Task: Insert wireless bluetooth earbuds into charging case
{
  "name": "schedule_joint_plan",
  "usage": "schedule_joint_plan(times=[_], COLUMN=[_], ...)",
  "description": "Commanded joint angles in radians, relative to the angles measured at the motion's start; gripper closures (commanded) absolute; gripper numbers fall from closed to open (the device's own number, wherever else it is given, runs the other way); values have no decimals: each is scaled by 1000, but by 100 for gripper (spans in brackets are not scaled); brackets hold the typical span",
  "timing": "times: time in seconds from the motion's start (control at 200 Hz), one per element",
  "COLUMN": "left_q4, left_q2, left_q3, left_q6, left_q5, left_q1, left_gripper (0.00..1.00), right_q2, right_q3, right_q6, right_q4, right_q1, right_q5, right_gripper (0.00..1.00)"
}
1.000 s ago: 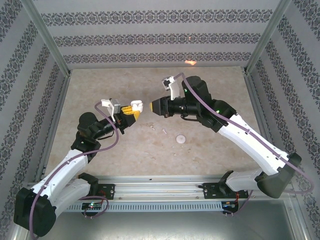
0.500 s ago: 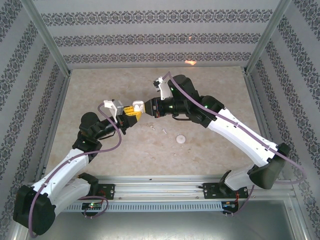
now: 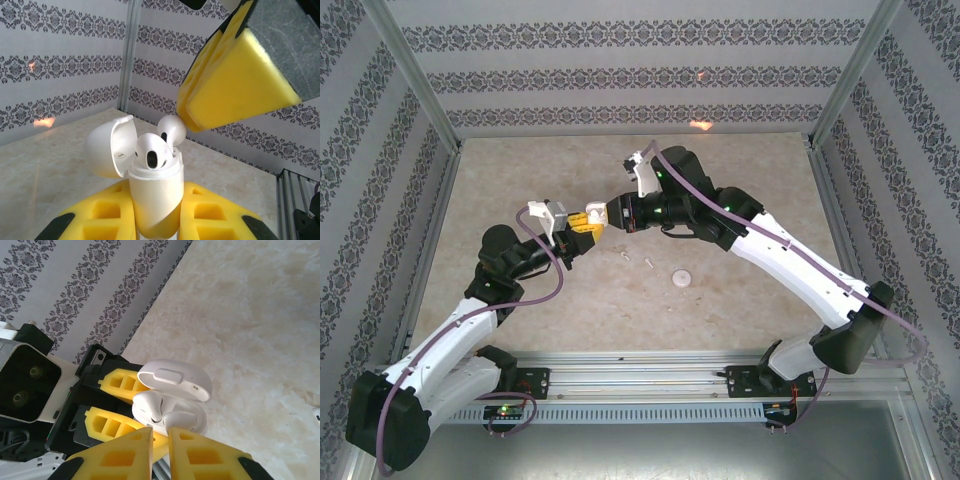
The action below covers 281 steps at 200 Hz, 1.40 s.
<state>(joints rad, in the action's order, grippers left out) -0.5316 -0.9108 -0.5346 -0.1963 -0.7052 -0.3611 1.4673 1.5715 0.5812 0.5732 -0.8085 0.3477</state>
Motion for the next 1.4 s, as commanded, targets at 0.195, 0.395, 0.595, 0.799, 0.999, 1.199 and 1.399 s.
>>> schedule_joint_plan(times=[0.195,0.395,0.595,0.799,0.999,1.199,1.399], left_q4=[-36,-31,-25,-25,-24,-14,-7], left_q2=[22,24,26,20,18,19,14], left_q3=[-9,-7,-8,-13,-13,-13,-20], left_q6=[19,18,21,21,22,29,34], left_q5=[-22,-24,-25,-28,-28,-27,-26], left_q1=[-18,-20,-21,-21,-23,-27,-29], left_gripper=[100,100,100,100,100,100,100], right_q2=[32,46,27,4,22,48,75], right_q3=[37,55,68,73,94,114,128], right_q6=[8,1,-12,-12,-16,-16,-21], right_q4=[20,32,65,70,80,81,92], right_q1=[6,10,19,31,32,28,23], right_q5=[40,52,46,39,41,53,59], right_gripper=[80,80,79,74,71,70,69])
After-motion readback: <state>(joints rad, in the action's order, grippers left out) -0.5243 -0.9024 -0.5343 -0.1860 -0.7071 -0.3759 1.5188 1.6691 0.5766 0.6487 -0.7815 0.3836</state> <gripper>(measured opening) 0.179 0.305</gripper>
